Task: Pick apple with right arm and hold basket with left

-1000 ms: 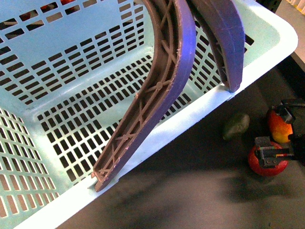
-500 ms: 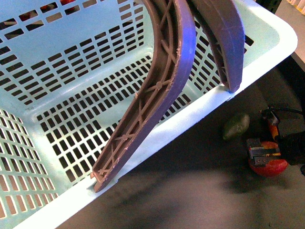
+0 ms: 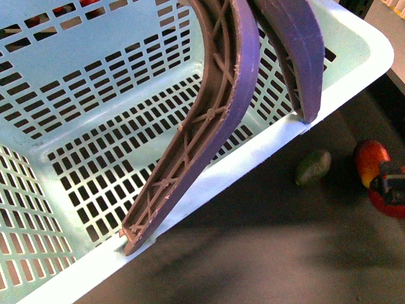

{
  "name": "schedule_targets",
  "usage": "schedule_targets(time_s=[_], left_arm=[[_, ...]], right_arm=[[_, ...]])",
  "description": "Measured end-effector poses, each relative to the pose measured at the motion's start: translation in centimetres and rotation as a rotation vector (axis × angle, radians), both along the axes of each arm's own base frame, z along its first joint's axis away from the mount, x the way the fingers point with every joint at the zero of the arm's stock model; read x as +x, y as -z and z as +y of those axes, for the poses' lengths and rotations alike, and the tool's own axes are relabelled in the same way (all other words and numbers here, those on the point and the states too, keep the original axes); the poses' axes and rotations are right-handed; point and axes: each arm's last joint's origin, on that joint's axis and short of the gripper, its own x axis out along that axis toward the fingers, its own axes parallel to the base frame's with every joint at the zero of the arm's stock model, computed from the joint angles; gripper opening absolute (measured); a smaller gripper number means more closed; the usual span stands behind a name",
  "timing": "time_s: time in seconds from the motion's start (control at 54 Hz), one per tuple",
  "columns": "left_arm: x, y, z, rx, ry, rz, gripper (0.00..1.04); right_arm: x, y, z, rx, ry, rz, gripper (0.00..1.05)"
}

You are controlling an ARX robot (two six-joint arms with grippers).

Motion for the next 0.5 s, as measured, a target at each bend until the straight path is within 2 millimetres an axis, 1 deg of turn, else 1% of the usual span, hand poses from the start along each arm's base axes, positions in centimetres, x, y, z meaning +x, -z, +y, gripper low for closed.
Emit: schedule_targets(time_s=[0.074,0.13,0.148,0.185,0.241,0.278,0.296,0.315,0.333,0.37,0.389,0.426,0.444,0.481,0.5], left_arm=[[0.0,0.0,0.0,0.000,0.001,0.000,0.15],[0.0,0.0,0.0,-0.001,0.002,0.001,0.15],[0.0,0.0,0.0,-0.001,0.002,0.001,0.15],[0.0,0.0,0.0,-0.001,0.002,0.001,0.15],[0.0,0.0,0.0,-0.001,0.001,0.000,0.15],[0.0,0.0,0.0,0.000,0.001,0.000,0.15],[0.0,0.0,0.0,0.000,0.000,0.000,0.15],[0.0,0.0,0.0,0.000,0.000,0.000,0.15],[0.0,0.0,0.0,0.000,-0.001,0.000,0.15],[0.0,0.0,0.0,0.000,-0.001,0.000,0.15],[0.0,0.0,0.0,0.000,-0.001,0.000,0.15],[0.0,0.0,0.0,0.000,-0.001,0.000,0.15],[0.0,0.0,0.0,0.000,0.000,0.000,0.15],[0.0,0.0,0.0,0.000,0.000,0.000,0.15],[0.0,0.0,0.0,0.000,0.000,0.000,0.15]], right_arm=[[-0.9,-3.5,-0.3,0.026,-0.017,-0.077,0.80],[-1.4,-5.4,-0.3,0.040,-0.027,-0.116,0.80],[-1.7,-6.4,-0.3,0.046,-0.033,-0.137,0.80],[-1.9,-7.5,-0.3,0.050,-0.035,-0.160,0.80],[-2.5,-10.2,-0.3,0.066,-0.043,-0.225,0.80],[-2.7,-11.4,-0.2,0.065,-0.042,-0.255,0.80],[-2.9,-12.6,-0.1,0.065,-0.041,-0.284,0.80],[-3.0,-13.2,0.0,0.066,-0.042,-0.299,0.80],[-3.3,-14.4,0.2,0.069,-0.044,-0.329,0.80],[-3.5,-15.6,0.5,0.075,-0.051,-0.361,0.80],[-3.8,-16.8,0.8,0.084,-0.055,-0.392,0.80],[-4.0,-17.9,1.1,0.089,-0.065,-0.421,0.80],[-4.3,-19.0,1.6,0.097,-0.074,-0.450,0.80],[-4.6,-20.0,2.1,0.107,-0.084,-0.477,0.80],[-4.9,-21.0,2.6,0.115,-0.100,-0.503,0.80]])
